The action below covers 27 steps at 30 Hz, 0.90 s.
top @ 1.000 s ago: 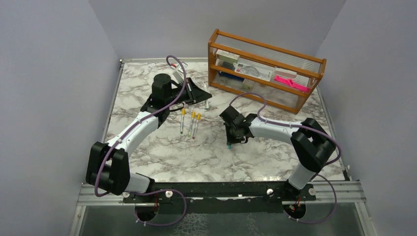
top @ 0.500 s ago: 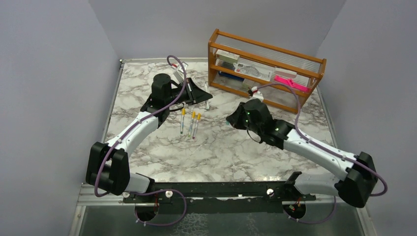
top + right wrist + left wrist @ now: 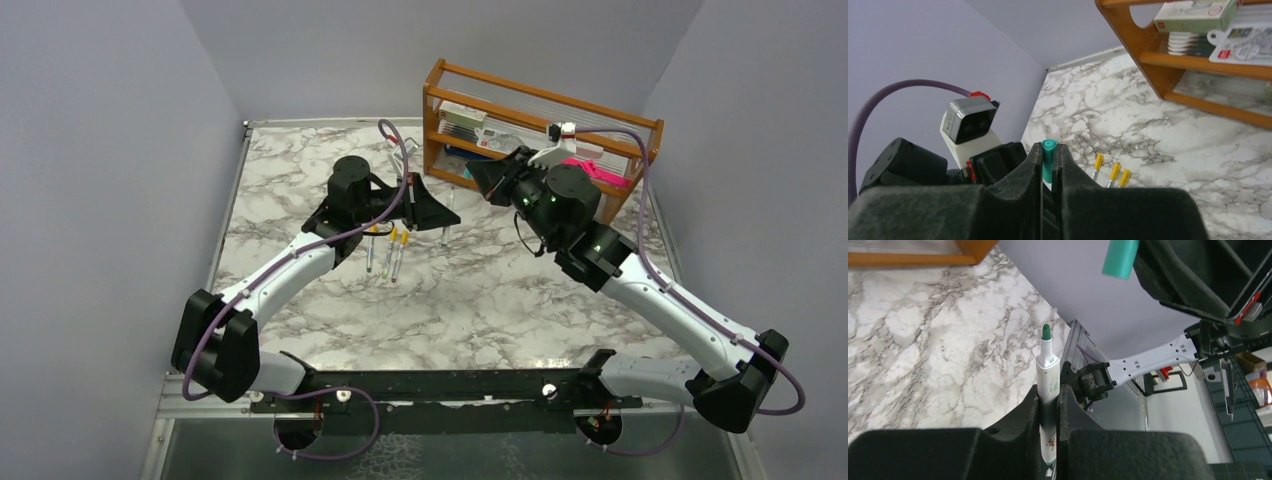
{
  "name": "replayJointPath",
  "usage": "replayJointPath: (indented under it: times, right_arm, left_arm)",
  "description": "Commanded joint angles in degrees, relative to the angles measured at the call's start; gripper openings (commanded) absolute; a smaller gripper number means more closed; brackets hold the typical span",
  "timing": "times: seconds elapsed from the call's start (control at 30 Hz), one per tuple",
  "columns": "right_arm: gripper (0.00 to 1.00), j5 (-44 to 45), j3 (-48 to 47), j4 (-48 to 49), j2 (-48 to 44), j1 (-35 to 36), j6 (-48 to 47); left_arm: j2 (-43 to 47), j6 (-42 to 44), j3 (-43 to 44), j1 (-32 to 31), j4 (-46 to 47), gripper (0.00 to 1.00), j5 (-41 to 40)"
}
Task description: Insert the pens into the pen caps
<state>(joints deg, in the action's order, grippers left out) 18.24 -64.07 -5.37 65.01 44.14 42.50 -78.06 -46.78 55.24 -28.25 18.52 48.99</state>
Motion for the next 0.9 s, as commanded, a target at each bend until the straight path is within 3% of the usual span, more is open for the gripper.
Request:
replayJointPath:
  times: [0.0,0.87]
  right_arm:
    - [0.01,-0.1,-3.7,1.5,1.2,-0.2,-6.8]
    - [0.01,-4.4,-3.0,0.1,2.4,-0.2,-6.6]
  left_arm:
    - [0.2,2.0,3.4,-1.7,2.4,0.00,2.8]
    - [-1.1,2.0,5.9,-3.0,2.4,0.00,2.1]
